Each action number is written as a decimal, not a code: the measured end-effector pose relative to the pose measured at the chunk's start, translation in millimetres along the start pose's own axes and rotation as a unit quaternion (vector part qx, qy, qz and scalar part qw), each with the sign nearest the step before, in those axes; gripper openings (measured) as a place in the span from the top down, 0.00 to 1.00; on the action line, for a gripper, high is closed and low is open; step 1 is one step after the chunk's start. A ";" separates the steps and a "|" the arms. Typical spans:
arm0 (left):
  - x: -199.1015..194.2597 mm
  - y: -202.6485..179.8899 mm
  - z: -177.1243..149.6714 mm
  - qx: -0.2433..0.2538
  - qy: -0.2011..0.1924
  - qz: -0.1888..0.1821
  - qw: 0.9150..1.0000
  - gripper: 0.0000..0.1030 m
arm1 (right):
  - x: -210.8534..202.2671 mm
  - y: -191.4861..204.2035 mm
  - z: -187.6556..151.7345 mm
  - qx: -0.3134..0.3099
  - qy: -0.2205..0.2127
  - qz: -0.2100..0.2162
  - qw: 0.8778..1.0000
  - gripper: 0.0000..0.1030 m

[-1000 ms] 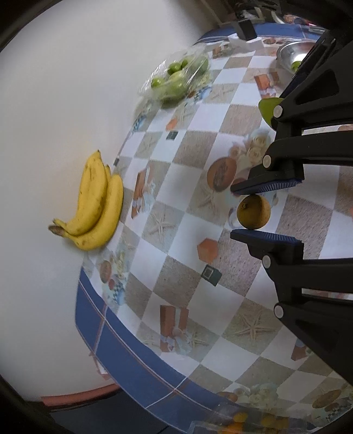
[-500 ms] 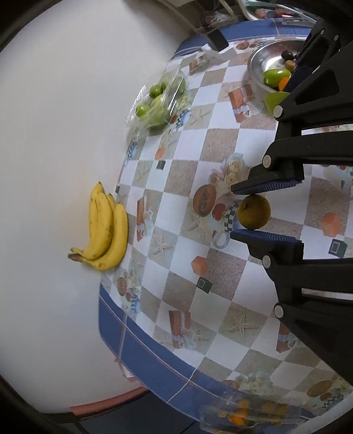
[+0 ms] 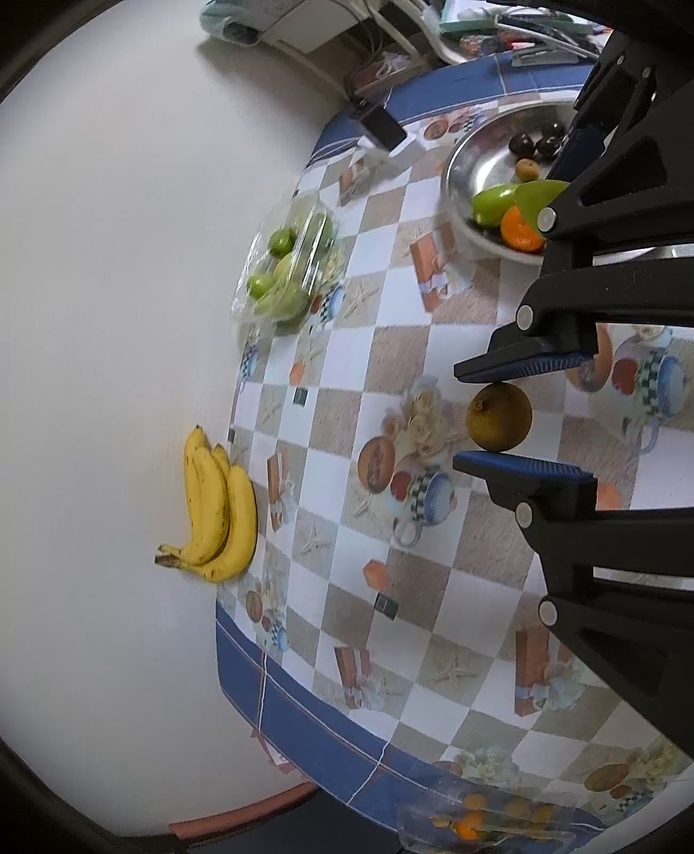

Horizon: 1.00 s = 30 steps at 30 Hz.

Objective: Organize fruits
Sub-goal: 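Carry the pear in right tool and yellow fruit in left tool over the bowl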

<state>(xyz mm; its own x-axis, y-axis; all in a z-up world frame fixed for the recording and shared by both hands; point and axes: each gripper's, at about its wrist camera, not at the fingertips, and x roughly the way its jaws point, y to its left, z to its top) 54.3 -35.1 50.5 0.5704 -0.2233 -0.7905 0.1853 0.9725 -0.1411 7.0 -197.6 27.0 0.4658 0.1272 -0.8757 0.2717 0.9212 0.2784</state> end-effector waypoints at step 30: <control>38.3 -129.9 -64.2 0.147 0.121 -0.095 0.977 0.72 | 0.5 -120.2 -7.1 0.108 0.033 -0.076 0.991 0.59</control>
<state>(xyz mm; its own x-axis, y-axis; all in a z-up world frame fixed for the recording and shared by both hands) 0.7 -165.8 0.3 0.3050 -0.3412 -0.8891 0.5112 0.8464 -0.1494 -31.4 -305.6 -9.6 0.3517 0.0229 -0.9358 0.5126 0.8318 0.2130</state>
